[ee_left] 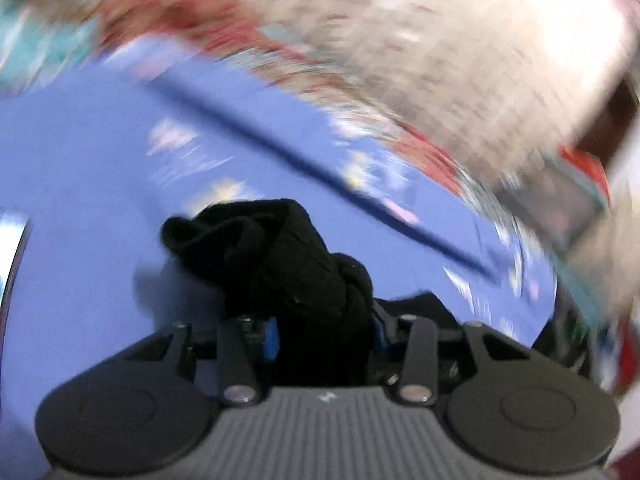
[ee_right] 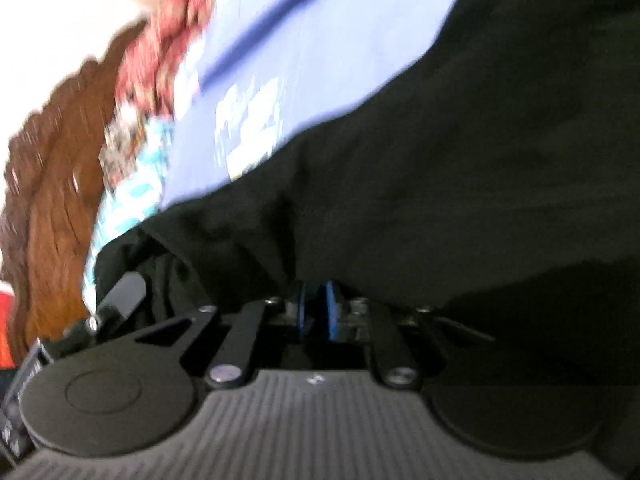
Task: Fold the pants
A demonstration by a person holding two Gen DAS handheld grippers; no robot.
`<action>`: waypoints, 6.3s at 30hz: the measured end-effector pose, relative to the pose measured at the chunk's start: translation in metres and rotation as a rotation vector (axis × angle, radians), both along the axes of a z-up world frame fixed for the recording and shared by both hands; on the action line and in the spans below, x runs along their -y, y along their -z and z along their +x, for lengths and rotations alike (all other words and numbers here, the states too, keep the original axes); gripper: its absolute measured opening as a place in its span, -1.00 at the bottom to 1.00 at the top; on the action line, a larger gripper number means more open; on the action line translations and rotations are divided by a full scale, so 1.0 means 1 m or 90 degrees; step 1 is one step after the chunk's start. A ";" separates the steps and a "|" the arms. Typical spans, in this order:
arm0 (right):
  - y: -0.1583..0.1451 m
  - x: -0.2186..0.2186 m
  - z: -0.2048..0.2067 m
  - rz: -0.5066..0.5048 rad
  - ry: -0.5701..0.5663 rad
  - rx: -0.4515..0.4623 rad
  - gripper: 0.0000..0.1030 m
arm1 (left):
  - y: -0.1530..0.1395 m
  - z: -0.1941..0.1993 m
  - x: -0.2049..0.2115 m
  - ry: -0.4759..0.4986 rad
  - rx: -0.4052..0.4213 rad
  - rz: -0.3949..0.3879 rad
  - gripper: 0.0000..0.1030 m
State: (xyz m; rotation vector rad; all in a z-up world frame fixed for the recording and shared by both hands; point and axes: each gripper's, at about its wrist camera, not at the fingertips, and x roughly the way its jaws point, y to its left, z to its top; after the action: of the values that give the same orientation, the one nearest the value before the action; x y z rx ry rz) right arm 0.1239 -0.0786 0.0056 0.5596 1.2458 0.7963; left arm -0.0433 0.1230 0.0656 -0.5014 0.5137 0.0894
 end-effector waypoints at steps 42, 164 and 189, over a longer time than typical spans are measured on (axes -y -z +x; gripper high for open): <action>-0.038 0.123 -0.027 -0.190 0.207 0.287 0.17 | 0.007 0.066 0.093 0.198 -0.092 -0.058 -0.20; -0.016 0.133 -0.066 -0.150 0.078 0.240 -0.32 | 0.069 0.073 0.060 0.123 -0.275 -0.073 0.62; -0.037 0.150 -0.058 -0.154 0.148 0.203 0.23 | 0.035 0.048 0.077 0.068 -0.274 -0.002 0.77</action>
State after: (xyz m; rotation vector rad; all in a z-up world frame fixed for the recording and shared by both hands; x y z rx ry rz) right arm 0.0663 -0.2283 0.0428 0.3564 0.9448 0.5063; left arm 0.0048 0.0460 0.0308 -0.4570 0.9608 0.0950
